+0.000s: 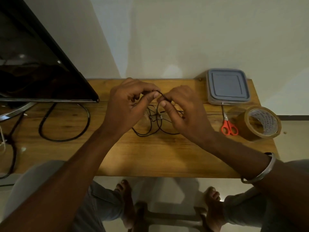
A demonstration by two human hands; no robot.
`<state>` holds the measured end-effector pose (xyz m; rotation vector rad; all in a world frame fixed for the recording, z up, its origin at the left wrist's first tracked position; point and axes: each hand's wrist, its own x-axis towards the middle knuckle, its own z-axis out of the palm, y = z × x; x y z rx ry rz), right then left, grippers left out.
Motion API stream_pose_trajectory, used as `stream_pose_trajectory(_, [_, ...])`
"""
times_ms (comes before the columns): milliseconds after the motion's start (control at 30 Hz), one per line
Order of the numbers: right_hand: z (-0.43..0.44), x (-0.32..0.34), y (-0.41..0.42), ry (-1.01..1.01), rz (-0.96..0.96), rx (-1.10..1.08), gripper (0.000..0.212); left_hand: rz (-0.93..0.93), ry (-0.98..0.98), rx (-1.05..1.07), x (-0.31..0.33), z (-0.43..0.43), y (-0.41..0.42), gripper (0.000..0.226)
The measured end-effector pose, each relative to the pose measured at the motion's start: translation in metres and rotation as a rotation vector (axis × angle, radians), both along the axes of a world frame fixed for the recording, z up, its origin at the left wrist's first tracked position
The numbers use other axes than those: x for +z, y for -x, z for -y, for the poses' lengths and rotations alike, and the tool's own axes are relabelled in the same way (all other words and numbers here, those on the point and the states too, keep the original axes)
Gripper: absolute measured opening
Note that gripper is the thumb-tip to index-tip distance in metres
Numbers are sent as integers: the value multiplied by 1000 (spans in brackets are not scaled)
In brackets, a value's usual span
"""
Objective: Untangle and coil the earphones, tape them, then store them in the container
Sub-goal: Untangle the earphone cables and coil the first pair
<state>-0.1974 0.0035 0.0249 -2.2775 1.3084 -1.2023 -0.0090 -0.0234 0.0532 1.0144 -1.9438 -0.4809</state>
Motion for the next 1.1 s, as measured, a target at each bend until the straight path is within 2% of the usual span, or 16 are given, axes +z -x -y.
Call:
stream_pose_trajectory(33, [1,2,1,12,40,-15,11,32,6,6,-1,1,-1,8])
stream_pose_trajectory(167, [5,18,6,-12,241,-92,17,85,-8,97,-6,6,-8,7])
stream_pose_trajectory(300, [8,24,12,-32,330,-115,21,121,-61,114,-12,12,-13,9])
stream_pose_trajectory(433, [15,26,20,-85,471,-171,20,-69,-233,83,-13,13,-15,4])
stream_pose_trajectory(500, [18,26,23,-101,516,-211,20,-148,-293,49,-11,14,-15,9])
stream_pose_trajectory(600, [20,26,26,-115,546,-246,21,-233,-427,-12,-9,12,-12,6])
stream_pose_trajectory(700, [20,28,27,-123,569,-244,21,-208,-494,-53,-13,11,-12,10])
stream_pose_trajectory(833, [21,32,30,-123,584,-255,21,-38,-355,-21,-17,14,-15,10])
stream_pose_trajectory(900, [22,33,31,-132,602,-251,21,-24,-313,6,-15,14,-16,8])
stream_pose_trajectory(1100, [18,34,24,-225,602,-137,22,-200,-453,-9,-7,10,-12,21])
